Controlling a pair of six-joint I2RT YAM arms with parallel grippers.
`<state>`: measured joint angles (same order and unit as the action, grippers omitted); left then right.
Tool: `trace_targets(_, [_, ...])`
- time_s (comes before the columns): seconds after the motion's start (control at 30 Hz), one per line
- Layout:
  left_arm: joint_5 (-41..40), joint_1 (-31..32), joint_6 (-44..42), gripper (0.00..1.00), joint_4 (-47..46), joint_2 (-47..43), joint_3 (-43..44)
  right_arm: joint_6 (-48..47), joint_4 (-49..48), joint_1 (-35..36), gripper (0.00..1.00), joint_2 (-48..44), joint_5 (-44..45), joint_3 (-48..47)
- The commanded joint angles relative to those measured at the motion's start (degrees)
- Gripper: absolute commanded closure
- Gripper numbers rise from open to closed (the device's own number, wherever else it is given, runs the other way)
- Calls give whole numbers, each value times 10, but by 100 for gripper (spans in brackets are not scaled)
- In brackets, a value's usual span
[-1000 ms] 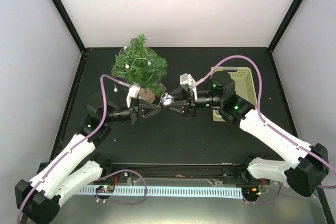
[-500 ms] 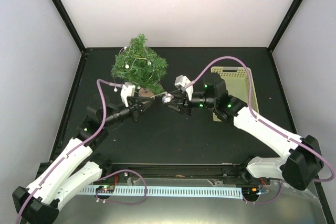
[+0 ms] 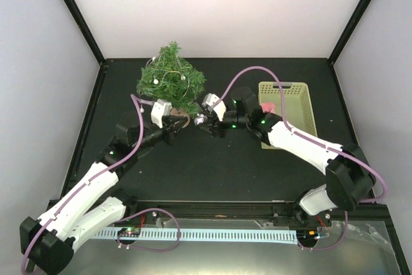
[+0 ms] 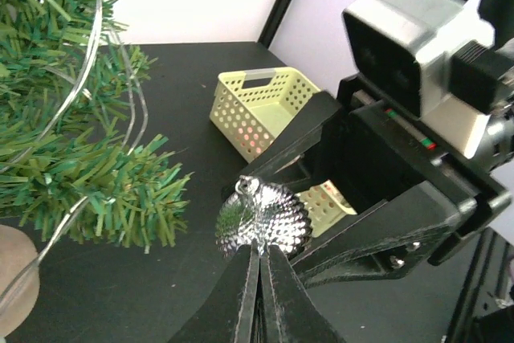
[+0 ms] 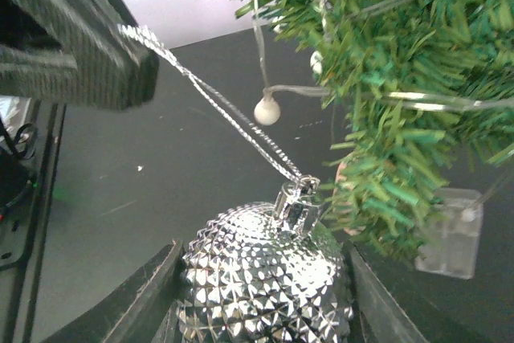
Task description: Decorate the small christmas tree
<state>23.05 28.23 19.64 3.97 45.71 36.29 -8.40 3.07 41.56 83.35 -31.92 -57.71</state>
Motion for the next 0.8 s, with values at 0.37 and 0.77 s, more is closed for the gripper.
trace_targets(0.37, [-44,-2,-32,98,11,59,20,-35,1,15,65,48,45,-60])
trace_targets(0.77, [-101,-4,-9,98,14,57,13,-35,-3,16,67,75,87,-76])
